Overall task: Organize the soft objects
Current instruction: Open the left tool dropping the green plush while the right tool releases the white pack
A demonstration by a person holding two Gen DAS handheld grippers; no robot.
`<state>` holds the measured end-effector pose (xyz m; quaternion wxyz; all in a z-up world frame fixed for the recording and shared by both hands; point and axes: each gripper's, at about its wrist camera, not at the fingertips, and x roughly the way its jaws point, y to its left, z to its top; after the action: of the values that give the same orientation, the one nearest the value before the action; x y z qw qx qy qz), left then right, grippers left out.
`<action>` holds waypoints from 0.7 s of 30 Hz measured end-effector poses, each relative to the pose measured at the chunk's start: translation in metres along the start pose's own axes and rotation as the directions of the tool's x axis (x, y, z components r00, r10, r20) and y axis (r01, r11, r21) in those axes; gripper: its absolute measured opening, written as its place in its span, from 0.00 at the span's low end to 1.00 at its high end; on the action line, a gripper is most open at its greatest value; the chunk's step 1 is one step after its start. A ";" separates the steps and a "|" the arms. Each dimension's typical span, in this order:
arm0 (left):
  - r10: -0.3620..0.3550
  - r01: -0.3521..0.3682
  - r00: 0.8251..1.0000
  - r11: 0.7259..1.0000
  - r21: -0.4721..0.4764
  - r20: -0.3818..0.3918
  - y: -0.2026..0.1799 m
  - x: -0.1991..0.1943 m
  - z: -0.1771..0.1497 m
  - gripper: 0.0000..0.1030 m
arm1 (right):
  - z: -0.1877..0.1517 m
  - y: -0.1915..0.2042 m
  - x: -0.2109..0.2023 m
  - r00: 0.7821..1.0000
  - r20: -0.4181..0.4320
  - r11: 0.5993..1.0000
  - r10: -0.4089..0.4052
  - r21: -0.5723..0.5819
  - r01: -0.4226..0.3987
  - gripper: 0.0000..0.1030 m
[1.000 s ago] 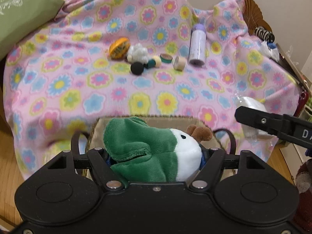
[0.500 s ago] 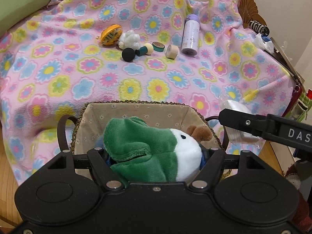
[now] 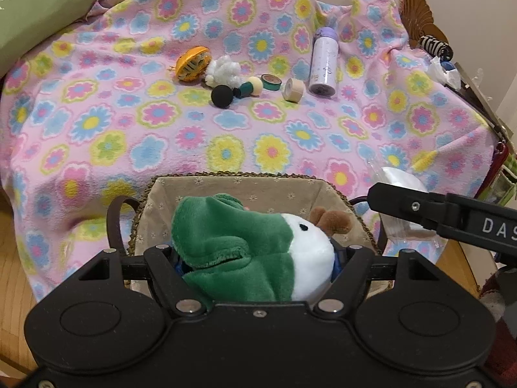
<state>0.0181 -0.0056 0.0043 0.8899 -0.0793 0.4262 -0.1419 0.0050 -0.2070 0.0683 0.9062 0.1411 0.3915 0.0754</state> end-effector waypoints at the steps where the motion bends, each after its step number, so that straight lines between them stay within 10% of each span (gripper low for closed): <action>1: 0.007 -0.007 1.000 1.000 -0.003 0.002 0.000 -0.001 0.000 0.67 | 0.000 0.000 0.001 1.000 -0.002 1.000 0.000 -0.002 0.000 0.66; 21: 0.059 -0.059 0.998 0.998 -0.013 0.007 0.003 -0.002 -0.001 0.85 | -0.001 0.000 0.000 1.000 -0.010 1.000 0.012 -0.024 -0.012 0.75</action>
<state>0.0163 -0.0023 0.0043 0.8947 -0.0726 0.4261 -0.1124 0.0049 -0.2063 0.0678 0.9054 0.1322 0.3942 0.0861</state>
